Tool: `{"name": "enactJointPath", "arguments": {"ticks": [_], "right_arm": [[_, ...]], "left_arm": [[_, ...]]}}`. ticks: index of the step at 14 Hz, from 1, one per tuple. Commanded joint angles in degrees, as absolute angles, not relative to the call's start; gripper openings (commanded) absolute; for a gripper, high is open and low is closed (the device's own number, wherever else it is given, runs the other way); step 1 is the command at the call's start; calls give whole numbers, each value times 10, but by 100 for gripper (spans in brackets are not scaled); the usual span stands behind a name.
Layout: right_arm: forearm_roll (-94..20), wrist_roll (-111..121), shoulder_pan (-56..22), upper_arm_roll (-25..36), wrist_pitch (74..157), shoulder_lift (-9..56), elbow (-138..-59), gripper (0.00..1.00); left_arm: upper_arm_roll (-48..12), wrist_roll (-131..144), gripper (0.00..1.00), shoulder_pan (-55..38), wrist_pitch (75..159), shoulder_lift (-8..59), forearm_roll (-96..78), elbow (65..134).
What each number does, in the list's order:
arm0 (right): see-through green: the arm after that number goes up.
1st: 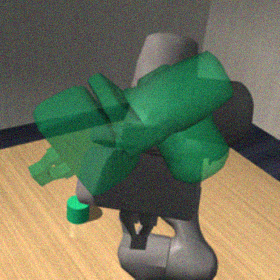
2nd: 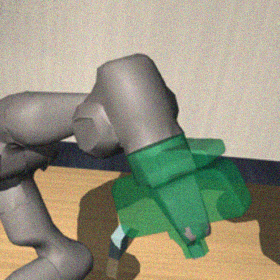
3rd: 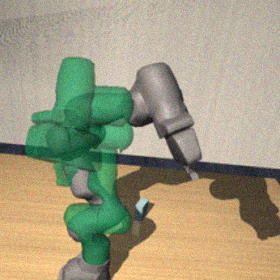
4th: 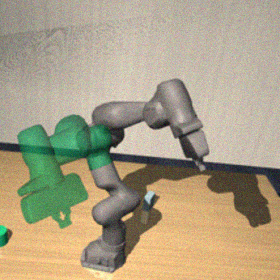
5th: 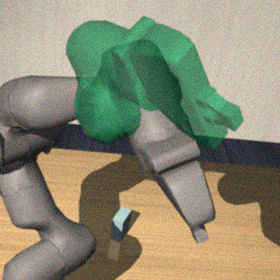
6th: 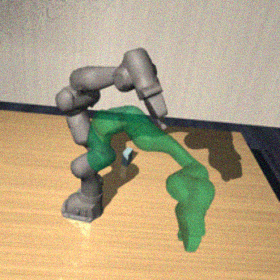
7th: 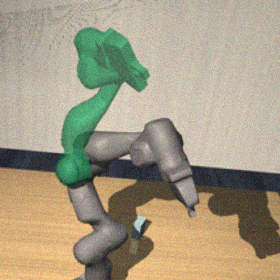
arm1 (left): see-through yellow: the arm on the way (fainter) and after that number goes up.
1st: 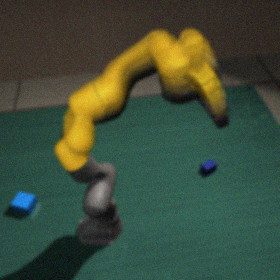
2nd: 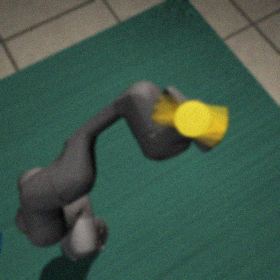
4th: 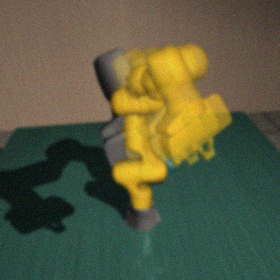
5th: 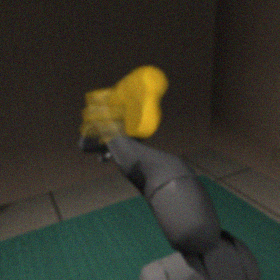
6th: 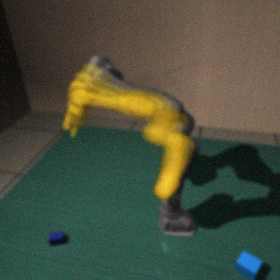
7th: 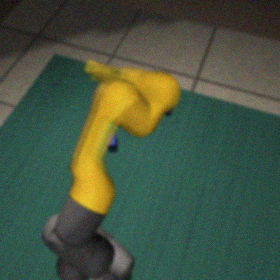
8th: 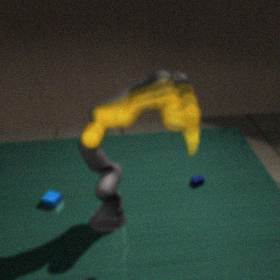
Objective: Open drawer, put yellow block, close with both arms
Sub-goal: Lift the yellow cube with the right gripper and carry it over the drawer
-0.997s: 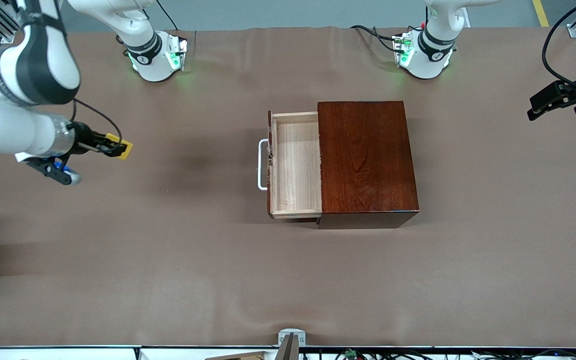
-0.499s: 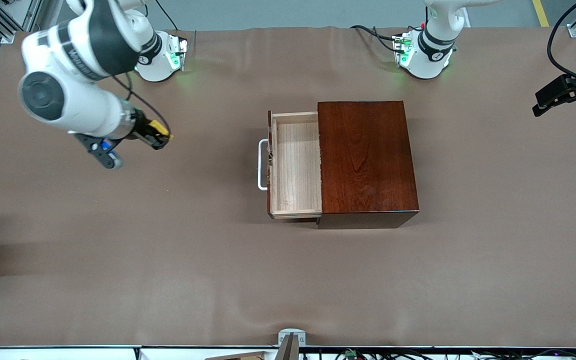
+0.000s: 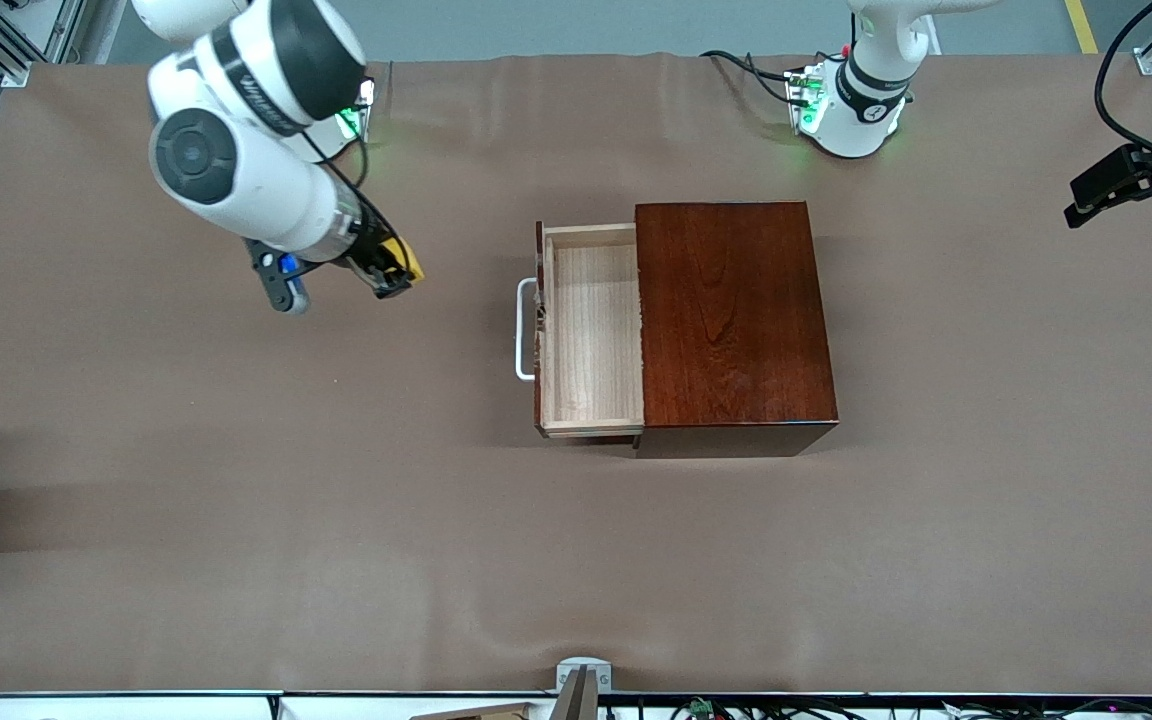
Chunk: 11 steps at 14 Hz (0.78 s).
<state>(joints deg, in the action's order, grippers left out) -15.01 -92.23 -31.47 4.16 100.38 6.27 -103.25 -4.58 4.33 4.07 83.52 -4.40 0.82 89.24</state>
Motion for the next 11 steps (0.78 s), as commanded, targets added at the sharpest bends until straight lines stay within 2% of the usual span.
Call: {"name": "enactJointPath", "arguments": {"ticks": [1,7,9,11], "right_arm": [[-163,-1049,-354,47,1034,108,-981,0],[-164,-1176,-408,47,1081,196,-890,0],[-165,-1214,-422,46,1133,210,-889,0],[-173,-1219,-437,46,1148,226,-886,0]], "left_arm": [[-46,43,100,44,829,-50,7,891],[-46,40,100,44,839,-41,8,894],[-46,35,100,57,837,-41,8,896],[-47,34,100,57,837,-41,8,896]]}}
